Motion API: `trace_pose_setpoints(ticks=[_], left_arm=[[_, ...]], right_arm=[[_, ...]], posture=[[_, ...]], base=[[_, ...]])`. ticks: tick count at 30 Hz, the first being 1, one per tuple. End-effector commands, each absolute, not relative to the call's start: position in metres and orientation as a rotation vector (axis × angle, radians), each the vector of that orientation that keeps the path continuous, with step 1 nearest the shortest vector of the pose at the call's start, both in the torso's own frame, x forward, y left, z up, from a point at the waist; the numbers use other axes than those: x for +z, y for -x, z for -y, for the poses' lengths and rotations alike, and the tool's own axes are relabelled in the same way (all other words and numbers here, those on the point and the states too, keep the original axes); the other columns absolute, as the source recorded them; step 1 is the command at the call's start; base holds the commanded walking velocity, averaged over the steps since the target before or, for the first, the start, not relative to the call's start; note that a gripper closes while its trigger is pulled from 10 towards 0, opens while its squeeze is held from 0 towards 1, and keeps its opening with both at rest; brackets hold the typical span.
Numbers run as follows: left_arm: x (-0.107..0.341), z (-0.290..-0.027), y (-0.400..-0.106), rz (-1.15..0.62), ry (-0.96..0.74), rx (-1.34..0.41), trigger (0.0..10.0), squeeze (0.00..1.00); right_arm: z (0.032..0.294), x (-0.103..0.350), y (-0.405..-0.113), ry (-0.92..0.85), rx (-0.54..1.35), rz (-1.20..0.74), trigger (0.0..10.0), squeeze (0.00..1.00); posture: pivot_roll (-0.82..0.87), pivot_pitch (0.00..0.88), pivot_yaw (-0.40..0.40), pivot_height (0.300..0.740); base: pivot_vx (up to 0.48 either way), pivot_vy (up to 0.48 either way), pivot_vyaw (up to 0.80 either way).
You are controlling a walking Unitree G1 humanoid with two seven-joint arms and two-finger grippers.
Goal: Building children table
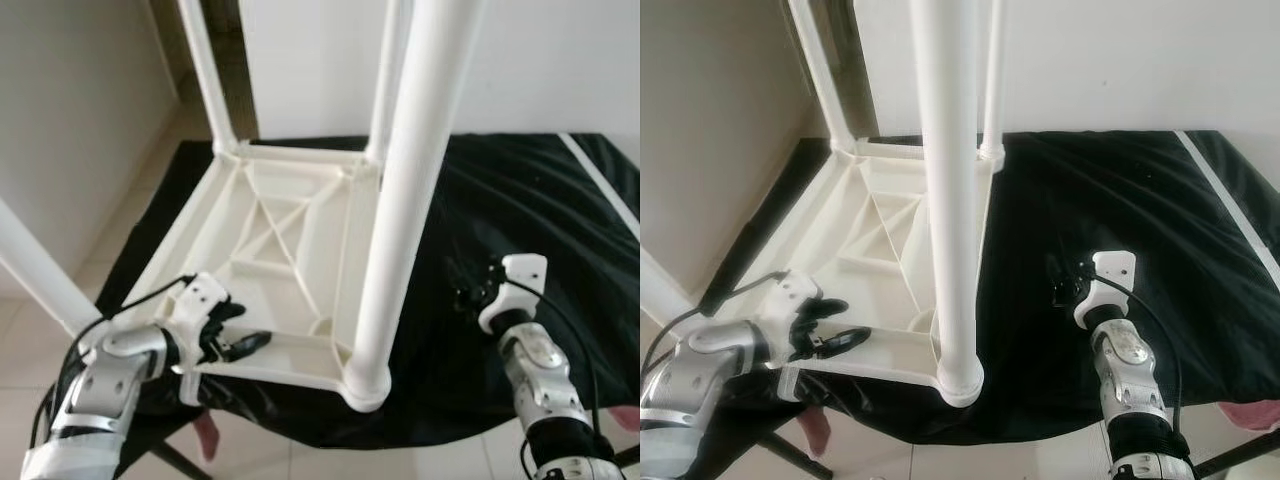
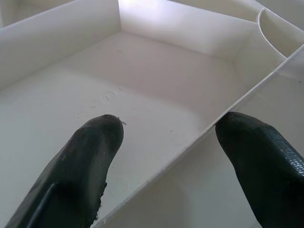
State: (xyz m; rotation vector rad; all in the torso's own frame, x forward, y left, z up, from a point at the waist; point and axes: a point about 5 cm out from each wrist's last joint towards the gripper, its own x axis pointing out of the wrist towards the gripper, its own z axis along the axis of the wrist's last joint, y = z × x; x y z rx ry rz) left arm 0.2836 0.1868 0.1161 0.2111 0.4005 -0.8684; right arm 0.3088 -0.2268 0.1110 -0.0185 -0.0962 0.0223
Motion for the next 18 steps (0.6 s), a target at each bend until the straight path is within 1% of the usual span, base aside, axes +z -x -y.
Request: trace_pose_setpoints(ticks=[1,3,4,6,7,8,9,10,11,15,18], left_arm=[[0.104,-0.200,-0.297,-0.436,-0.205,-0.345,10.0,0.00],[0.104,-0.198,-0.297,-0.441,-0.186,-0.336,10.0,0.00],[0.103,-0.191,-0.297,-0.447,-0.151,-0.355,10.0,0.00],[0.105,-0.175,-0.295,-0.422,-0.166,-0.432,10.0,0.00],[0.105,-0.175,-0.295,-0.422,-0.166,-0.432,10.0,0.00],[0.113,-0.150,-0.288,-0.346,-0.145,-0.579,10.0,0.00],[0.119,-0.133,-0.282,-0.289,-0.130,-0.681,10.0,0.00],[0.124,-0.120,-0.276,-0.249,-0.106,-0.773,10.0,0.00],[0.127,-0.112,-0.272,-0.228,-0.091,-0.826,10.0,0.00],[0.137,-0.104,-0.258,-0.148,-0.100,-0.960,10.0,0.00],[0.142,-0.106,-0.253,-0.132,-0.083,-0.996,10.0,0.00]], right_arm=[[0.225,0.111,-0.311,0.016,0.020,0.091,10.0,0.00],[0.225,0.111,-0.311,0.015,0.019,0.091,10.0,0.00],[0.224,0.111,-0.311,0.014,0.019,0.092,10.0,0.00],[0.222,0.110,-0.311,0.013,0.021,0.092,10.0,0.00],[0.222,0.110,-0.311,0.013,0.021,0.092,10.0,0.00],[0.221,0.111,-0.312,0.013,0.024,0.094,10.0,0.00],[0.220,0.111,-0.312,0.013,0.026,0.095,10.0,0.00],[0.220,0.111,-0.313,0.015,0.026,0.096,10.0,0.00],[0.220,0.111,-0.313,0.017,0.026,0.096,10.0,0.00],[0.224,0.111,-0.312,0.030,0.008,0.103,10.0,0.00],[0.227,0.112,-0.310,0.032,0.003,0.104,10.0,0.00]], posture=[[0.03,0.043,0.036,0.740],[0.03,0.043,0.036,0.740],[0.04,0.042,0.037,0.740],[0.04,0.042,0.037,0.740],[0.04,0.042,0.037,0.740],[0.04,0.044,0.036,0.740],[0.04,0.044,0.036,0.740],[0.04,0.043,0.036,0.740],[0.04,0.043,0.036,0.740],[0.03,0.040,0.039,0.740],[0.03,0.041,0.040,0.740]], base=[[0.000,0.000,0.00],[0.000,0.000,0.00],[0.000,0.000,0.00],[0.000,0.000,0.00],[0.000,0.000,0.00],[0.000,0.000,0.00],[0.000,0.000,0.00],[0.000,0.000,0.00],[0.000,0.000,0.00],[0.000,0.000,0.00],[0.000,0.000,0.00]])
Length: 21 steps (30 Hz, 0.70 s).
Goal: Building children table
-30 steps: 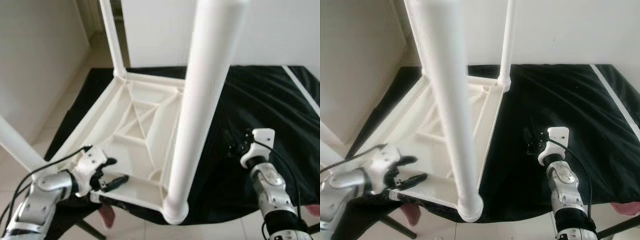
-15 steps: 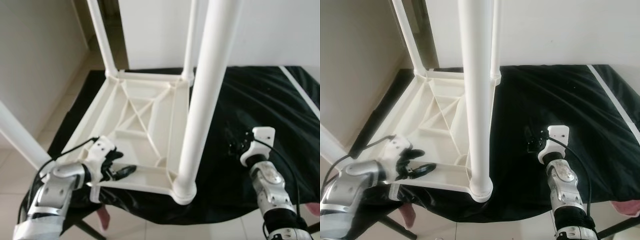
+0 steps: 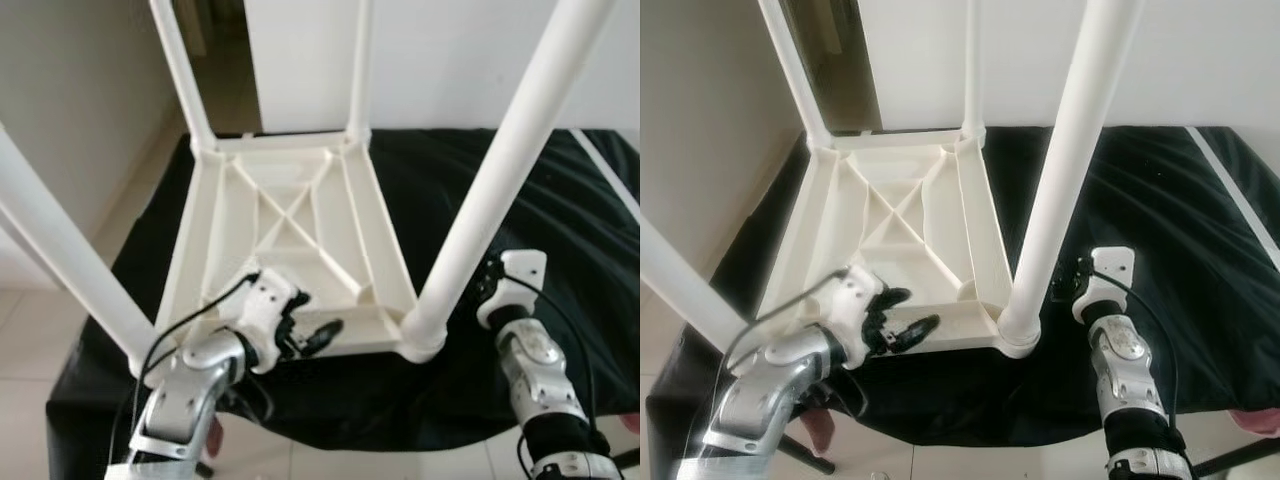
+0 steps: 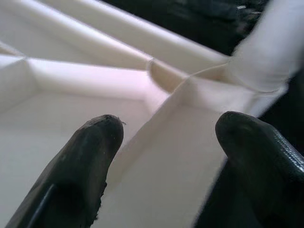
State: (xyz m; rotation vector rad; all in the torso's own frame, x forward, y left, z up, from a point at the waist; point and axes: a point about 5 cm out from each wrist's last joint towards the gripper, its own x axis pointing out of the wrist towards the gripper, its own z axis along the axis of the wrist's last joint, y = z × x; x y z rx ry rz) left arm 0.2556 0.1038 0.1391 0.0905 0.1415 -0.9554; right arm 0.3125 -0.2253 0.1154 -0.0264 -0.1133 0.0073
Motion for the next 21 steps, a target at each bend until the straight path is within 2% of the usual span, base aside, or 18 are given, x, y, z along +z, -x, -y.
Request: trace_pose_setpoints(ticks=[1,6,9,13,17,21], left_arm=[[0.146,-0.111,-0.250,-0.115,-0.078,-1.014,10.0,0.00],[0.151,-0.118,-0.246,-0.091,-0.090,-1.011,10.0,0.00],[0.161,-0.128,-0.241,-0.046,-0.071,-1.035,10.0,0.00],[0.163,-0.130,-0.238,-0.039,-0.066,-1.044,10.0,0.00],[0.161,-0.139,-0.240,-0.044,-0.095,-1.016,10.0,0.00],[0.161,-0.136,-0.240,-0.049,-0.053,-1.013,10.0,0.00]], right_arm=[[0.231,0.112,-0.307,0.035,0.004,0.105,10.0,0.00],[0.235,0.113,-0.302,0.039,0.027,0.104,10.0,0.00],[0.242,0.116,-0.290,0.051,0.127,0.094,10.0,0.00],[0.243,0.117,-0.285,0.046,0.168,0.087,10.0,0.00],[0.259,0.124,-0.262,0.131,0.314,0.035,10.0,0.00],[0.269,0.130,-0.253,0.140,0.359,-0.006,10.0,0.00]], posture=[[0.03,0.042,0.041,0.740],[0.03,0.044,0.041,0.740],[0.03,0.048,0.045,0.740],[0.02,0.052,0.047,0.740],[0.01,0.056,0.052,0.740],[0.00,0.056,0.061,0.740]], base=[[0.000,0.000,0.00],[0.000,0.000,0.00],[0.000,0.000,0.00],[0.000,0.000,0.00],[0.000,0.000,0.00],[0.000,0.000,0.00]])
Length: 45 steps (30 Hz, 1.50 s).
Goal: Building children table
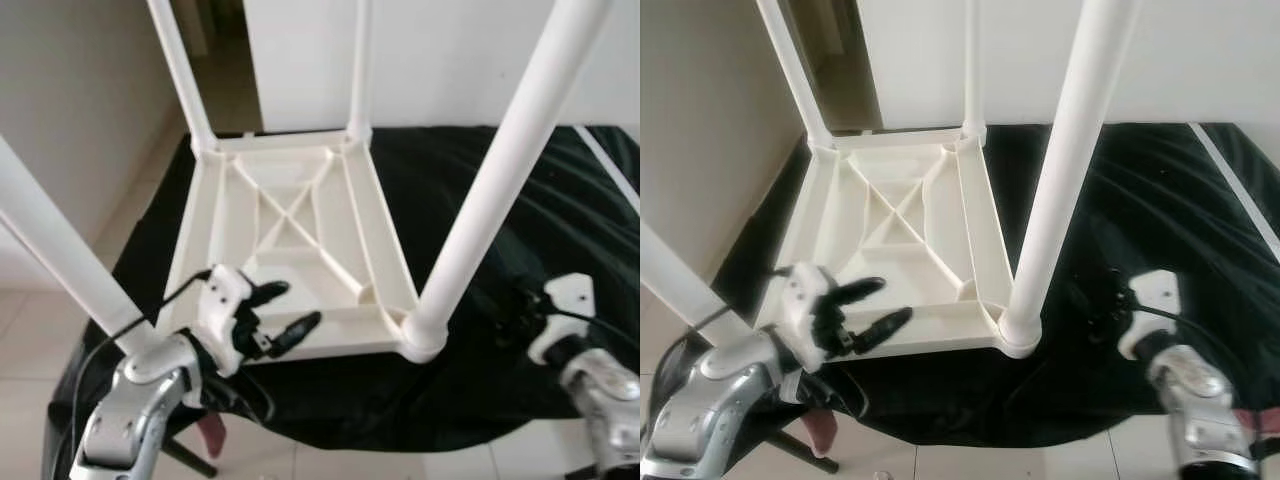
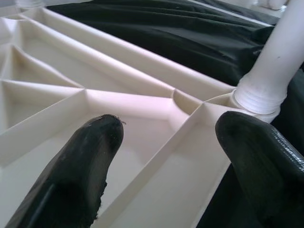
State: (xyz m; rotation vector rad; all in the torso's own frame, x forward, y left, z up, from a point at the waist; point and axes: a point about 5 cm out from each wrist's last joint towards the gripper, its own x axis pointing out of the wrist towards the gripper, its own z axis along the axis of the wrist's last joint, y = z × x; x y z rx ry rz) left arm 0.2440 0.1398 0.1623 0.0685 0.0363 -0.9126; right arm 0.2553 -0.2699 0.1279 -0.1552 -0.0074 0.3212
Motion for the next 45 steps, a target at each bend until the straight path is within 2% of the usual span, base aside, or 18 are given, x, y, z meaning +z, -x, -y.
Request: trace_pose_setpoints(ticks=[1,5,8,14,17,26,35,42,43,44,45], left_arm=[[0.161,-0.134,-0.240,-0.049,-0.035,-1.019,10.0,0.00],[0.161,-0.127,-0.233,-0.047,-0.019,-1.079,10.0,0.00],[0.160,-0.124,-0.235,-0.046,-0.007,-1.087,10.0,0.00],[0.161,-0.122,-0.237,-0.028,0.002,-1.081,10.0,0.00],[0.160,-0.122,-0.237,-0.026,-0.007,-1.079,10.0,0.00],[0.158,-0.121,-0.234,-0.027,-0.020,-1.067,10.0,0.00],[0.157,-0.117,-0.234,-0.020,-0.027,-1.069,10.0,0.00],[0.155,-0.114,-0.234,-0.020,-0.033,-1.079,10.0,0.00],[0.154,-0.113,-0.234,-0.022,-0.040,-1.083,10.0,0.00],[0.153,-0.112,-0.234,-0.022,-0.046,-1.085,10.0,0.00],[0.153,-0.112,-0.234,-0.022,-0.046,-1.085,10.0,0.00]], right_arm=[[0.271,0.132,-0.250,0.138,0.380,-0.020,10.0,0.00],[0.273,0.140,-0.239,0.187,0.504,-0.081,10.0,0.00],[0.250,0.141,-0.229,0.192,0.704,-0.146,10.0,0.00],[0.228,0.139,-0.221,0.186,0.908,-0.215,10.0,0.00],[0.220,0.147,-0.225,0.196,0.981,-0.188,10.0,0.00],[0.203,0.155,-0.244,0.179,0.985,-0.111,10.0,0.00],[0.173,0.145,-0.261,0.146,0.941,-0.039,10.0,0.00],[0.175,0.139,-0.267,0.150,0.879,-0.025,10.0,0.00],[0.177,0.138,-0.268,0.153,0.866,-0.025,4.3,0.00],[0.178,0.138,-0.268,0.156,0.860,-0.025,0.0,0.00],[0.178,0.138,-0.268,0.156,0.860,-0.025,0.0,0.00]], posture=[[0.00,0.056,0.061,0.740],[-0.02,0.054,0.060,0.740],[-0.02,0.047,0.056,0.740],[-0.03,0.037,0.048,0.740],[-0.02,0.028,0.040,0.740],[0.00,0.017,0.025,0.740],[0.01,0.005,0.027,0.740],[0.00,0.006,0.030,0.740],[0.00,0.006,0.031,0.740],[0.00,0.006,0.031,0.740],[0.00,0.006,0.031,0.740]], base=[[0.000,0.000,0.00],[0.000,0.000,0.00],[0.000,0.000,0.00],[0.000,0.000,0.00],[0.000,0.000,0.00],[0.000,0.000,0.00],[0.000,0.000,0.00],[0.000,0.000,0.00],[0.000,0.000,0.00],[0.000,0.000,0.00],[0.000,0.000,0.00]])
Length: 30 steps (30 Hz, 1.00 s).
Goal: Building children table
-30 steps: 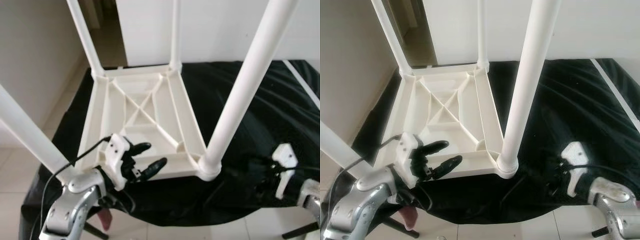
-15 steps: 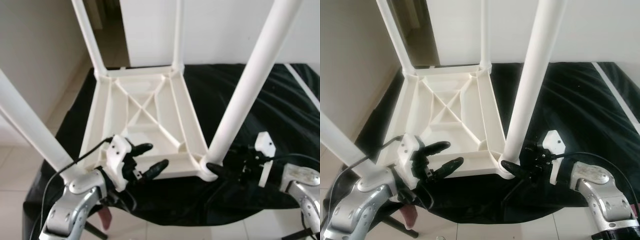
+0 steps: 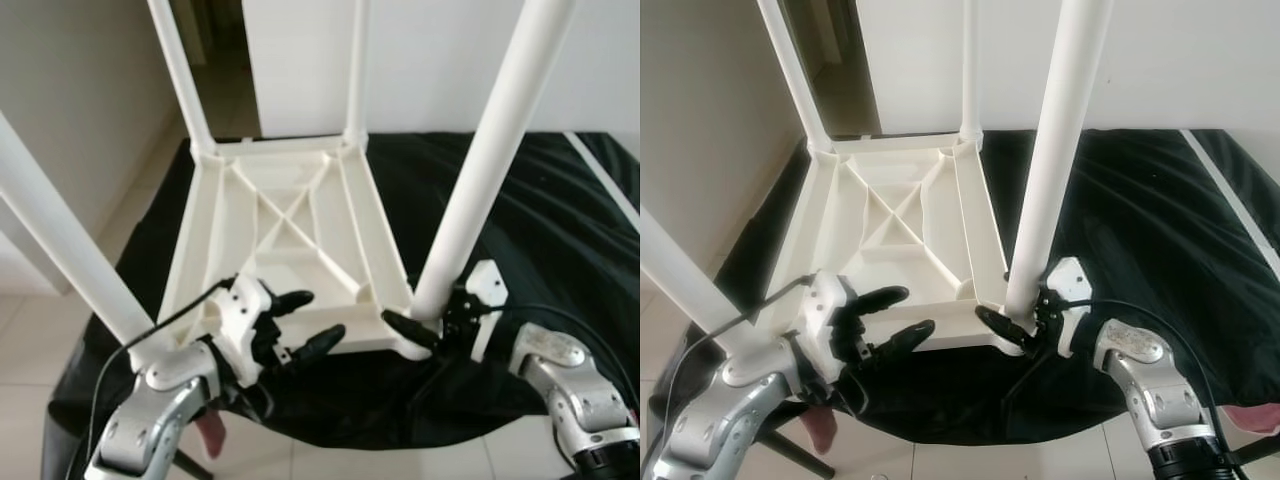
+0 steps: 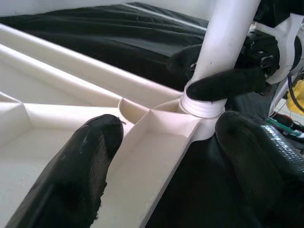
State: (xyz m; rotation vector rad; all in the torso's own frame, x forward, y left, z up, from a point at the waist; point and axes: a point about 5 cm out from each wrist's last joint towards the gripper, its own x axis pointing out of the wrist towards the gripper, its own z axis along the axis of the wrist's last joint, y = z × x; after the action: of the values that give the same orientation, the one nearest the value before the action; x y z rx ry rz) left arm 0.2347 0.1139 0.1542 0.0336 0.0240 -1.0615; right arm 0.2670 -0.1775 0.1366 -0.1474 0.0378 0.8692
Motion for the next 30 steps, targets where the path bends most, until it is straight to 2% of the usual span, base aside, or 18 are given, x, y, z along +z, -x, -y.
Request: trace_pose_setpoints(ticks=[1,12,13,14,15,23,26,30], left_arm=[[0.153,-0.111,-0.234,-0.023,-0.052,-1.088,10.0,0.00],[0.149,-0.106,-0.236,-0.019,-0.085,-1.099,10.0,0.00],[0.149,-0.106,-0.236,-0.017,-0.084,-1.101,10.0,0.00],[0.149,-0.105,-0.236,-0.014,-0.083,-1.101,10.0,0.00],[0.149,-0.104,-0.237,-0.008,-0.085,-1.101,10.0,0.00],[0.146,-0.101,-0.245,0.002,-0.128,-1.049,10.0,0.00],[0.144,-0.099,-0.255,0.012,-0.124,-0.965,10.0,0.00],[0.143,-0.094,-0.258,0.021,-0.108,-0.931,10.0,0.00]], right_arm=[[0.181,0.137,-0.269,0.154,0.848,-0.026,0.0,0.00],[0.198,0.128,-0.277,0.205,0.710,-0.044,0.0,0.00],[0.199,0.129,-0.277,0.206,0.701,-0.040,1.7,0.00],[0.199,0.129,-0.278,0.206,0.696,-0.038,1.7,0.00],[0.200,0.129,-0.279,0.194,0.679,-0.037,10.0,0.00],[0.206,0.131,-0.284,0.189,0.528,-0.001,10.0,0.00],[0.210,0.126,-0.285,0.156,0.363,-0.009,10.0,0.00],[0.209,0.121,-0.282,0.143,0.270,-0.026,10.0,0.00]], posture=[[-0.01,0.006,0.034,0.740],[-0.02,0.000,0.038,0.740],[-0.02,0.000,0.040,0.740],[-0.02,0.000,0.040,0.740],[-0.02,0.000,0.042,0.740],[-0.03,0.000,0.041,0.740],[-0.03,0.003,0.044,0.740],[-0.04,0.007,0.047,0.740]], base=[[0.000,0.000,0.00],[0.000,0.000,0.00],[0.000,0.000,0.00],[0.000,0.000,0.00],[0.000,0.000,0.00],[0.000,0.000,0.00],[0.000,0.000,0.00],[0.000,0.000,0.00]])
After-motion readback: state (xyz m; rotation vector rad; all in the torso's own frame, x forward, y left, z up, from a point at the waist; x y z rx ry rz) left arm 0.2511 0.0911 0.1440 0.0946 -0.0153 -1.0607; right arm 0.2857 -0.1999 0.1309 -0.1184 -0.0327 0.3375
